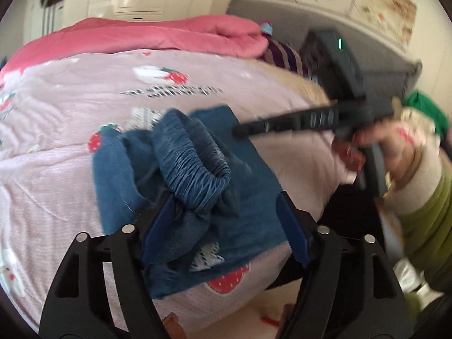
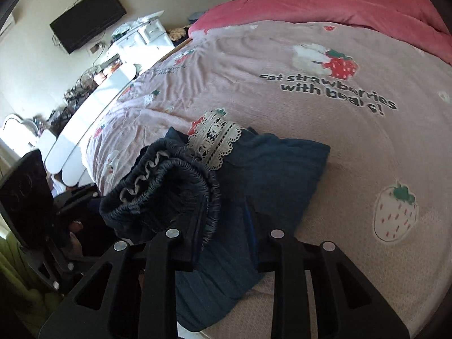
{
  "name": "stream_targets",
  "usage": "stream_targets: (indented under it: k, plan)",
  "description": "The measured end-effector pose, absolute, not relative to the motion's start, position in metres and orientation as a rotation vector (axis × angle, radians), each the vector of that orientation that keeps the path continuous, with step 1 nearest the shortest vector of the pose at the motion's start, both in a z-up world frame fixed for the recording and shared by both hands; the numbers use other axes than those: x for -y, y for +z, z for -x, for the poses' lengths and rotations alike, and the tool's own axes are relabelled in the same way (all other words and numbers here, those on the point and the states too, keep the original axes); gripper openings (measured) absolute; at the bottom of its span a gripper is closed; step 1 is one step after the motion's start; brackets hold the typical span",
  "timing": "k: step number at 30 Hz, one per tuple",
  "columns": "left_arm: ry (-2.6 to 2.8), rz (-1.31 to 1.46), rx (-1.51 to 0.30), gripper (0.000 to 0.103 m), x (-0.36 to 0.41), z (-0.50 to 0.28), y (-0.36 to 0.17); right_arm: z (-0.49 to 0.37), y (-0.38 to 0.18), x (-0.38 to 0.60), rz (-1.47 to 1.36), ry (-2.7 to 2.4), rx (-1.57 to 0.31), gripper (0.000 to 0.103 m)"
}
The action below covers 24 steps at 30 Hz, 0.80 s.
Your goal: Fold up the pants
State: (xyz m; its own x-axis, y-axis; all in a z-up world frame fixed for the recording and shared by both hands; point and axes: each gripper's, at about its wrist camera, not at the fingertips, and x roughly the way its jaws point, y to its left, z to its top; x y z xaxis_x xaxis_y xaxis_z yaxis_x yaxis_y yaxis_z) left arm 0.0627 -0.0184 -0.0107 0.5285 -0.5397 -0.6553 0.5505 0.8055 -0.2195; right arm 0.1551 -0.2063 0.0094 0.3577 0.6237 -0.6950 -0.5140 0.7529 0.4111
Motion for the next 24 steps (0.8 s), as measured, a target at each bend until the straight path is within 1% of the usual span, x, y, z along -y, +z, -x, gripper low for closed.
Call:
stream_targets:
  k: [2,5,8,10,12,16,19,22,23,24]
  plan:
    - [-0.653,-0.032,-0.799,0.066,0.026,-0.065,-0.018,-0.151,0.022,0.205,-0.138,0.742,-0.914,0.027]
    - [-0.654,-0.048,-0.805,0.071,0.029,-0.060,-0.026,-0.147,0.041,0.187,-0.127,0.795,-0.857,0.028]
    - [-0.652,-0.053,-0.813,0.072,0.036,-0.057,-0.032,-0.150,0.048,0.157,-0.070,0.843,-0.856,0.028]
    - [-0.652,-0.061,-0.814,0.073,0.037,-0.053,-0.035,-0.156,0.045,0.138,-0.023,0.849,-0.874,0.029]
    - [-0.656,-0.073,-0.813,0.074,0.038,-0.046,-0.038,-0.161,0.036,0.121,0.027,0.860,-0.910,0.037]
    - [-0.678,-0.090,-0.814,0.075,0.040,-0.041,-0.046,-0.166,-0.005,0.103,0.251,0.723,-1.021,0.037]
    - [-0.696,-0.088,-0.798,0.075,0.036,-0.037,-0.045,-0.168,-0.005,0.112,0.183,0.753,-1.032,0.039]
    - [-0.718,-0.024,-0.785,0.077,0.022,-0.035,-0.031,-0.171,0.018,0.120,0.100,0.798,-0.989,0.041]
    - [-0.715,-0.001,-0.770,0.078,0.014,-0.033,-0.022,-0.174,0.027,0.120,0.074,0.805,-0.977,0.044]
    - [-0.703,0.013,-0.754,0.081,0.006,-0.032,-0.015,-0.179,0.031,0.118,0.050,0.812,-0.973,0.044]
